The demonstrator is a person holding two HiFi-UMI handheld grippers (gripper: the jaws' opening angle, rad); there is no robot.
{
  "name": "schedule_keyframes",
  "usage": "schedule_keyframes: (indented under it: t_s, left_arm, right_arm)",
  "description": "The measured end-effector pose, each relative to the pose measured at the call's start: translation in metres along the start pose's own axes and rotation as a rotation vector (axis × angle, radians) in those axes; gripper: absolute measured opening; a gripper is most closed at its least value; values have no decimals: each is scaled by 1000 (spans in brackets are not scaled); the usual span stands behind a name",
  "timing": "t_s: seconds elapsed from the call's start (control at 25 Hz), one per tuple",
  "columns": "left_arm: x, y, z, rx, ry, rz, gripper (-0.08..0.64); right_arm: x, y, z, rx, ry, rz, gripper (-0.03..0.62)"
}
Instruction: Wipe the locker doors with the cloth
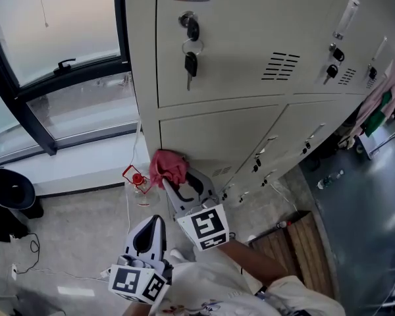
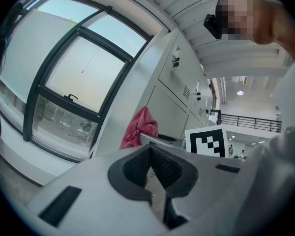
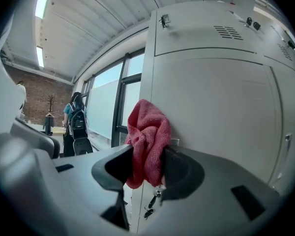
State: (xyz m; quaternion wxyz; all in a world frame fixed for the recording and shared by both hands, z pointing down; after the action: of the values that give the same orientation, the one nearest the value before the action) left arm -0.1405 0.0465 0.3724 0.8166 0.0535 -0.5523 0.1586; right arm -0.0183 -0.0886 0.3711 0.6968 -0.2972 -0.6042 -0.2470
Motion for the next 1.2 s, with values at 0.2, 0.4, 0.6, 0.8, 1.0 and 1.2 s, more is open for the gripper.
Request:
schedule_keyframes:
  t_s: [0.2,0.4,0.6,0.8,1.0,1.2]
  left_arm:
    - [0,1,-1,-3,0,0,3]
    - [0,0,-2,-2,2,0,3]
    - [3,-3,-7,10,2,9,3]
    - [4,-7,-14,26,-3,19,3]
    - [6,-10,-19,40,-9,28,3]
    - [8,-11,-22,49,-9,35,3]
  right_arm:
    - [9,-1,-1,-2,15,8,161]
    - [9,1,-9,20,15,9,161]
    - [12,8,-25,61,1,14,163]
    - [13,16,-42,97,-5,16,164]
    - [17,23,-57,134,-7,21,164]
    - [23,33,-75,183,-12,32,166]
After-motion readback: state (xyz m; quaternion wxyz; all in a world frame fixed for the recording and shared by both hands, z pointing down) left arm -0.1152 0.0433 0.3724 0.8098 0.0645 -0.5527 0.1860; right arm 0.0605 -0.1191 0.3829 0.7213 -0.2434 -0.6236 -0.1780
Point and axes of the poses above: the fingertips, and each gripper's own axes: y backward along the fingers, z to its left, x out of its underside, the point moved 10 cm from there along y, backward along the fingers
